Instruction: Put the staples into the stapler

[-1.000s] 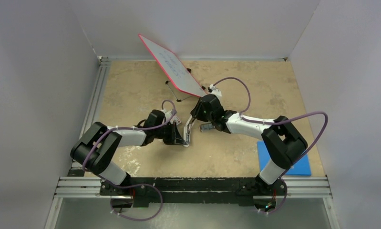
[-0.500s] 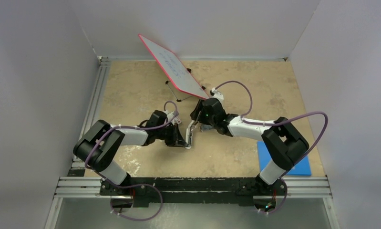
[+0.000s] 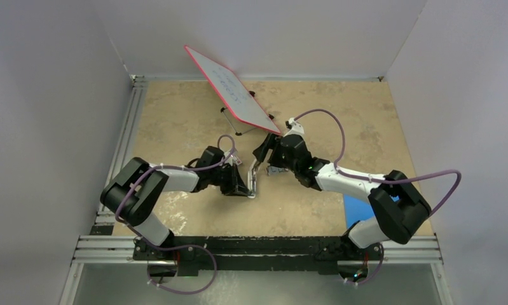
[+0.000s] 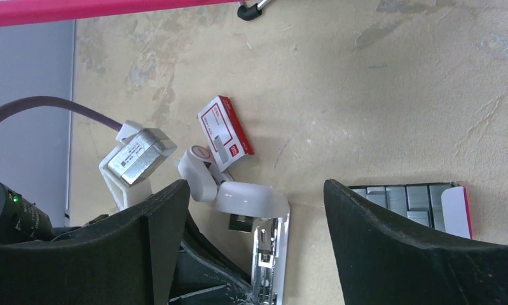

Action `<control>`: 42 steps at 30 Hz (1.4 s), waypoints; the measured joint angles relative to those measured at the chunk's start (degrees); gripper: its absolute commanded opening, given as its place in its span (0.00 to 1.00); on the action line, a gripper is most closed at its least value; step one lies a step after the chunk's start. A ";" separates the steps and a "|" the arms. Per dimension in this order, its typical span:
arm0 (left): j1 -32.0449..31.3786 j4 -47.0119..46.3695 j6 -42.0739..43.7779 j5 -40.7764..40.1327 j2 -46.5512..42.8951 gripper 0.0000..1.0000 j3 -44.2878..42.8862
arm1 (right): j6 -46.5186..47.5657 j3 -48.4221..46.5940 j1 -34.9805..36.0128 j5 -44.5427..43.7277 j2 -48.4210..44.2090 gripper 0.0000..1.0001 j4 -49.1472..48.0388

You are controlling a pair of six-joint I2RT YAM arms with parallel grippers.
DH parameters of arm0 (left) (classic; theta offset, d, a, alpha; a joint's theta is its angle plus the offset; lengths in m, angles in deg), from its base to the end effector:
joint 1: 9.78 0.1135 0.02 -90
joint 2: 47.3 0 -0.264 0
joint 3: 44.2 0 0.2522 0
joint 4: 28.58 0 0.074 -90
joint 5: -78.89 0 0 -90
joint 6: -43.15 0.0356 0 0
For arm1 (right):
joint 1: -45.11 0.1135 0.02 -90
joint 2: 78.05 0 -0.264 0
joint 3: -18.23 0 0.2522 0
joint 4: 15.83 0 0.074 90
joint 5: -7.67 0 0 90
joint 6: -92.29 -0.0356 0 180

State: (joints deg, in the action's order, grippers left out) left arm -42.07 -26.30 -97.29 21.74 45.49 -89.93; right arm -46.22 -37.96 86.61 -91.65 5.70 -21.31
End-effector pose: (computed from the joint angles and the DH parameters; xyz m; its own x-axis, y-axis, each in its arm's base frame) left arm 0.2199 -0.1618 0.1137 -0.9848 -0.1439 -0.0977 -0.0183 0.6445 -0.7644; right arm 0.2405 0.2050 0.2182 -0.5921 0.4631 -0.6595 -0.1478 0.7421 0.6538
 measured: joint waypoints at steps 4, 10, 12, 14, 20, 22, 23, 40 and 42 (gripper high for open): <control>-0.02 0.85 -0.20 -0.50 0.46 0.04 -0.52 | 0.07 0.00 0.13 0.04 0.22 0.74 0.04; -0.13 2.93 -0.46 -0.55 1.95 0.04 -2.54 | -0.07 0.00 0.13 0.00 0.15 0.72 0.46; -0.26 3.72 -0.50 -0.59 2.45 0.04 -3.34 | -0.07 0.00 0.13 -0.07 0.00 0.71 0.59; -0.42 4.28 -0.52 -0.74 2.91 0.04 -4.13 | -0.07 0.00 0.13 -0.15 -0.61 0.71 0.85; -0.44 6.49 -0.55 -0.66 4.94 0.09 -7.04 | -0.11 0.02 0.13 -0.61 -2.95 0.71 1.38; -0.48 6.91 -0.55 -0.76 5.11 0.13 -7.41 | -0.13 0.07 0.13 -0.85 -3.69 0.71 1.66; -0.48 7.13 -0.52 -0.92 5.09 0.16 -7.50 | -0.13 0.11 0.13 -1.20 -4.15 0.71 1.84; -0.81 15.67 0.09 -12.13 0.39 0.23 -9.64 | -1.11 1.55 0.13 -2.89 -9.75 0.68 3.69; -0.74 15.93 0.31 -12.57 0.24 0.19 -9.64 | -0.72 1.55 0.13 -3.02 -9.79 0.67 3.74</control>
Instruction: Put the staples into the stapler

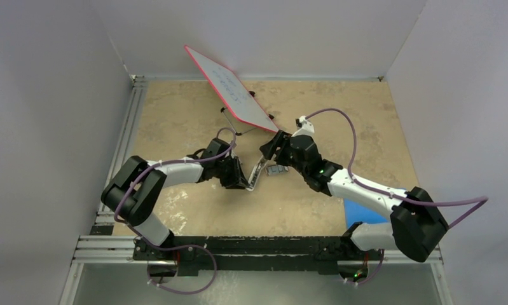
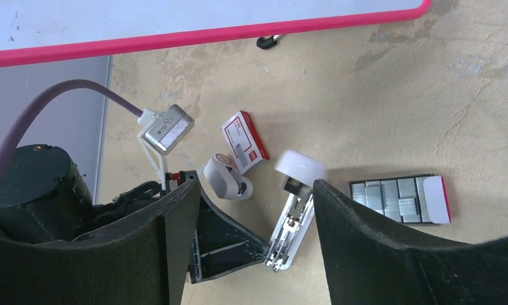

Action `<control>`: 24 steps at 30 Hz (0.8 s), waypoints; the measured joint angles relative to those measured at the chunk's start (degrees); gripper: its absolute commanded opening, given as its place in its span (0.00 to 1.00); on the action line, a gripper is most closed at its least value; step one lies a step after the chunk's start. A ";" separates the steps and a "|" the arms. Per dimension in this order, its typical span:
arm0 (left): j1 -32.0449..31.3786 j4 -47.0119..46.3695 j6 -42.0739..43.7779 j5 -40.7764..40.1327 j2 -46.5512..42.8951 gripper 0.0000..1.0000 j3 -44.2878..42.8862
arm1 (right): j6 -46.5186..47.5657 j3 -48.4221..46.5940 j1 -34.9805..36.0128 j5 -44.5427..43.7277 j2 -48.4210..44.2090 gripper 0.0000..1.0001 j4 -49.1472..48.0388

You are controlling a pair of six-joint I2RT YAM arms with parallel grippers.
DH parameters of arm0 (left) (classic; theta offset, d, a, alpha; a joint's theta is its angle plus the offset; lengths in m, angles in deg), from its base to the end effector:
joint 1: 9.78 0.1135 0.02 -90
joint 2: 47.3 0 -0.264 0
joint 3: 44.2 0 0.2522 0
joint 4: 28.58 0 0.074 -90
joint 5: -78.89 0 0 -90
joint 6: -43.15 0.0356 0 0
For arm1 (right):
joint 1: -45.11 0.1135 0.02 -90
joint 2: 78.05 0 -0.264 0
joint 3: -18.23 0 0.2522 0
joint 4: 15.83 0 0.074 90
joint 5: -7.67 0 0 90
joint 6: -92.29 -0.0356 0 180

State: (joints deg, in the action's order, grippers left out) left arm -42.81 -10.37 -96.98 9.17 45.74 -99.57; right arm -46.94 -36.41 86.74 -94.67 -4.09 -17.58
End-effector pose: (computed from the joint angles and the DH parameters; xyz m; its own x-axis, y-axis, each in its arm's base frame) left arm 0.2396 -0.1705 0.1341 -0.9624 -0.2330 -0.1394 -0.1004 0.7825 -0.6145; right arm 0.2209 0.1861 0.2509 -0.5235 0.5245 -0.6714 -0.1535 0.7171 0.6799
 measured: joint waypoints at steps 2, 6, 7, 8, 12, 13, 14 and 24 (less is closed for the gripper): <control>0.02 0.02 0.26 -0.15 0.00 0.16 0.00 | 0.39 0.00 0.00 0.02 0.02 0.67 0.00; 0.42 0.13 0.70 0.15 0.63 0.11 0.00 | 0.74 0.00 0.00 0.04 0.02 0.67 -0.02; 0.52 0.02 0.76 0.52 0.79 0.11 -0.04 | 0.79 0.00 0.00 0.07 0.02 0.67 -0.02; 0.63 -0.09 0.87 0.81 0.94 0.11 -0.07 | 0.85 0.00 0.00 0.11 0.02 0.67 -0.02; 0.72 -0.44 1.57 1.33 0.96 0.08 -0.07 | 1.05 0.00 0.00 0.33 0.22 0.66 -0.02; 0.72 -0.50 1.73 1.40 0.96 0.08 -0.07 | 1.27 0.00 0.00 0.39 0.35 0.66 -0.02; 0.72 -0.50 1.81 1.42 0.94 0.08 -0.07 | 1.51 0.00 0.00 0.50 0.48 0.65 -0.02; 0.83 1.66 2.01 -3.52 -4.57 0.17 2.91 | 4.63 0.00 0.52 1.16 0.81 0.64 0.07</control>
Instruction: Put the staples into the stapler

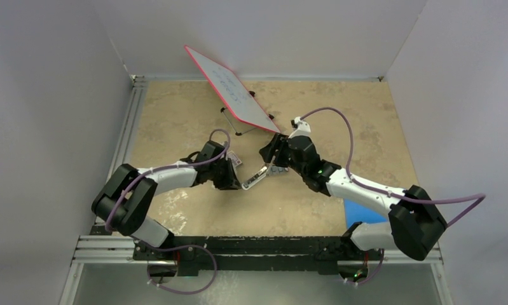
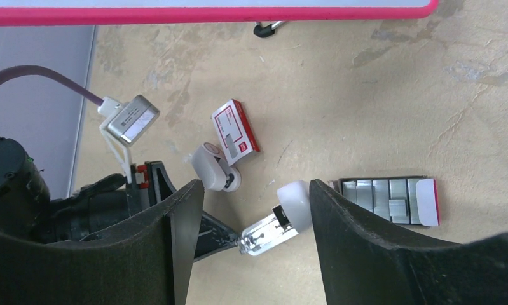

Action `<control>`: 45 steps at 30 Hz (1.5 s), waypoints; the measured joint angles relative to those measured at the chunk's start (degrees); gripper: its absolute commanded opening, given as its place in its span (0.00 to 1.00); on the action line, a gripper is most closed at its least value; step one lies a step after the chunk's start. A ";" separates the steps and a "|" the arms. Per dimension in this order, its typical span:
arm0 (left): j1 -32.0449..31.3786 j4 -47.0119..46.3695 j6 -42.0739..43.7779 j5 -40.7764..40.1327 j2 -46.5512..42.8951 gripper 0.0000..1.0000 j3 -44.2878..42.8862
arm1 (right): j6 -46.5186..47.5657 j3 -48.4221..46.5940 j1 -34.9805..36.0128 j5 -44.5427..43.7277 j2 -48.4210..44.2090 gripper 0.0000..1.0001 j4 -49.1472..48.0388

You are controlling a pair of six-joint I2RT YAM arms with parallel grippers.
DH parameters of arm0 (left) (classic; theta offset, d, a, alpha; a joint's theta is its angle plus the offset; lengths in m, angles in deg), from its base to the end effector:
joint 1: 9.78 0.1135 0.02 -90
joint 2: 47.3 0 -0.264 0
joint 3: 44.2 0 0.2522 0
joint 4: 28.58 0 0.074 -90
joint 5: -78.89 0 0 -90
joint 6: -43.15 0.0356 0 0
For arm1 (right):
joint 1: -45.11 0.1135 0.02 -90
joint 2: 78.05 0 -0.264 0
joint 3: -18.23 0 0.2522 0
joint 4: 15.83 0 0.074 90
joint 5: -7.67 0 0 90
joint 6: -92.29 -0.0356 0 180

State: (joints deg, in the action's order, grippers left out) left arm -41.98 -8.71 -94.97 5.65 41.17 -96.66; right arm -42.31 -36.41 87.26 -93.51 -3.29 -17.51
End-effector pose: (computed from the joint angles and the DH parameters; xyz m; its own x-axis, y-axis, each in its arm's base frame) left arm 0.2294 -0.1566 0.1396 -0.9495 -0.2446 -0.1967 -0.0896 0.8118 -0.5770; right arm 0.2202 0.1900 0.2470 -0.5335 0.4462 -0.7185 -0.2070 0.7548 0.6224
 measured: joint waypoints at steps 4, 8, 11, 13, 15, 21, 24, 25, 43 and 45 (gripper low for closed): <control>0.31 1.25 0.46 -1.31 -2.05 0.17 1.18 | 0.92 0.00 0.57 -0.07 0.15 0.64 0.00; 0.44 2.54 0.79 -3.04 -3.67 0.18 1.70 | 1.33 0.00 1.20 -0.59 0.24 0.65 0.00; 0.70 3.43 0.81 -4.63 -5.05 0.19 1.75 | 1.33 -0.04 1.75 -1.88 0.28 0.67 0.52; 0.76 3.74 0.79 -5.53 -5.97 0.20 1.75 | 1.25 -0.22 1.97 -3.04 0.57 0.67 1.75; 0.83 3.89 0.76 -6.01 -6.45 0.21 1.75 | 1.20 -0.44 2.10 -3.91 1.20 0.67 2.86; 0.96 3.93 0.74 -6.36 -6.51 0.22 1.75 | 2.01 -1.18 2.51 -4.81 4.42 0.68 5.51; 0.96 3.85 0.74 -6.34 -6.49 0.22 1.81 | 3.91 -1.57 3.17 -4.33 5.64 0.69 5.53; 0.96 3.87 0.72 -6.32 -6.49 0.22 1.86 | 4.72 -1.64 3.65 -4.35 5.88 0.70 5.49; 2.27 5.42 -3.67 -9.92 -9.38 0.24 4.55 | -17.99 -17.92 20.90 -22.93 23.54 0.75 25.22; 2.32 5.42 -3.65 -9.88 -9.38 0.24 4.55 | -19.21 -19.34 21.14 -23.65 25.57 0.67 26.60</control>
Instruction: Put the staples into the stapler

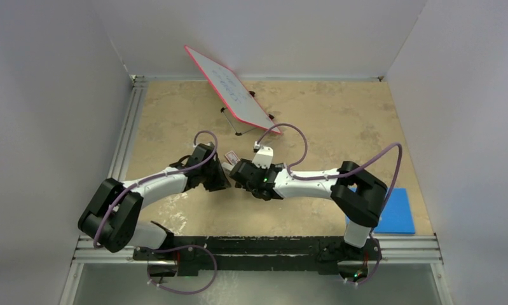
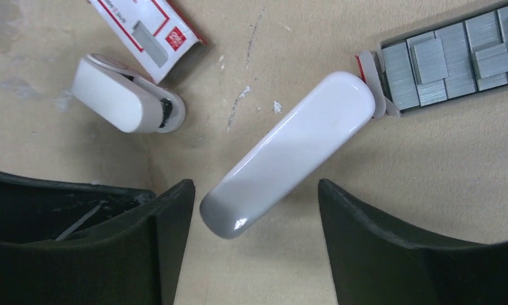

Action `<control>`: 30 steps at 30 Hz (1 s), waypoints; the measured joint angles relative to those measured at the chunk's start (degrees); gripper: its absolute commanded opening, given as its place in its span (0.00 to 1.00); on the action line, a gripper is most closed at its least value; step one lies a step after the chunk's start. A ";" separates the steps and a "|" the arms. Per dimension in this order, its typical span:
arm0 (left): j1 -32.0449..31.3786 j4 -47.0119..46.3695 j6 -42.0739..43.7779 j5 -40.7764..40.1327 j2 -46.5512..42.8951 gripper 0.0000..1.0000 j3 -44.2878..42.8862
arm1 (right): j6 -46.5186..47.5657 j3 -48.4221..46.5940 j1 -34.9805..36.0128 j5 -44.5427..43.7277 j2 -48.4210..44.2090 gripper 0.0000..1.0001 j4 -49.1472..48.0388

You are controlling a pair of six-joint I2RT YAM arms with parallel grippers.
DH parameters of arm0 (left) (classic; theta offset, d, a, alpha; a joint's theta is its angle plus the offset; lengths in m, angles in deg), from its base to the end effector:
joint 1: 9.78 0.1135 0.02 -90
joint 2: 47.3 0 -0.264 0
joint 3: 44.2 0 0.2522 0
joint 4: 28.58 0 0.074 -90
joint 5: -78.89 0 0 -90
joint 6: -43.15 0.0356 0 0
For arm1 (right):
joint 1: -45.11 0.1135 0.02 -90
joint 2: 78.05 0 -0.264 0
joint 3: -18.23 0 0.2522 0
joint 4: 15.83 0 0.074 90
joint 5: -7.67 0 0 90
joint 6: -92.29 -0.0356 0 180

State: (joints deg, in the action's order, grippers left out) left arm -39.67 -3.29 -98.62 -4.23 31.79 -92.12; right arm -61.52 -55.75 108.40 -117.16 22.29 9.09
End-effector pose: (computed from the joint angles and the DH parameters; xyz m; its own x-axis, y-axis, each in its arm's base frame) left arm 0.2114 -0.1264 0.1511 -0.8809 -0.3932 -0.2635 -0.2260 0.8385 -0.4958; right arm 0.1790 0.3106 0.1807 -0.6687 0.3098 -0.6759 0.0619 0.9291 0.3646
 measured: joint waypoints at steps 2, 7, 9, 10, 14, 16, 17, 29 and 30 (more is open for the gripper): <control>0.02 -0.09 0.02 0.15 0.00 0.24 0.00 | -0.61 -0.63 0.07 -0.26 1.29 0.56 0.68; 0.15 -0.37 0.28 0.76 0.00 0.24 0.00 | -0.61 -0.83 0.17 -0.15 1.81 0.39 1.20; 0.20 -0.63 0.33 1.29 0.02 0.24 0.00 | 0.48 -0.83 0.20 0.09 1.68 0.38 1.01; 0.20 -0.85 0.33 1.66 0.02 0.24 0.00 | 1.22 -0.83 0.20 0.39 1.62 0.38 0.94; 0.20 -1.95 0.39 3.41 0.22 0.24 0.00 | 7.08 1.25 0.04 3.04 0.07 0.36 -1.77; 0.20 -2.49 0.42 4.26 0.42 0.25 0.00 | 11.02 2.86 0.04 4.59 -1.40 0.38 -2.69; 0.20 -2.80 0.44 4.57 0.55 0.25 0.00 | 12.74 3.48 0.07 5.09 -1.90 0.38 -3.06; 0.20 -4.66 0.48 7.04 0.81 0.29 0.15 | 15.06 4.17 0.07 5.79 -2.49 0.55 0.15; 0.20 -4.72 0.46 7.21 0.81 0.31 0.15 | 14.47 4.17 0.07 5.68 -2.49 0.51 0.42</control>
State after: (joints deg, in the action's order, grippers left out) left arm -39.47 -8.01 -98.16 2.98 32.60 -91.96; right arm -47.05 -51.58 108.46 -111.47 19.80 9.50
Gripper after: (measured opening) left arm 0.276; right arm 0.595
